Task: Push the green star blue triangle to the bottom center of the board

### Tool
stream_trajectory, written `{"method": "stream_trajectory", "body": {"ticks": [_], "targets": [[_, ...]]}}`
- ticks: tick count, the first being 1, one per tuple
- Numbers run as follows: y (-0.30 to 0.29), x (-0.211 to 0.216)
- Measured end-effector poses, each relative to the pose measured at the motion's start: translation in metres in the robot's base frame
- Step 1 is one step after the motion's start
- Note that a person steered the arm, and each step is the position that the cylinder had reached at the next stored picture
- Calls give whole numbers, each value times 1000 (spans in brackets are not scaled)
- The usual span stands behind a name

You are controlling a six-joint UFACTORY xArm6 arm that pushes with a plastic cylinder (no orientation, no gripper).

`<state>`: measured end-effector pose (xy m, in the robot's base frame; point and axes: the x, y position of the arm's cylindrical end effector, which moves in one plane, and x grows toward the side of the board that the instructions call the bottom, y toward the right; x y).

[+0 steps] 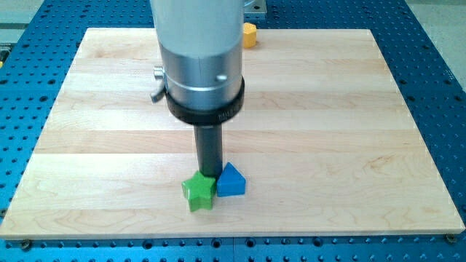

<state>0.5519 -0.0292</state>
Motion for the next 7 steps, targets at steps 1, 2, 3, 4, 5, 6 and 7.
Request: {"method": "stream_trajectory", "body": {"ticks": [1, 2, 3, 4, 5, 6, 7], "targets": [[-5, -45], [34, -38], [34, -8], [21, -16], [-86, -52], [-107, -143], [-42, -188]]}}
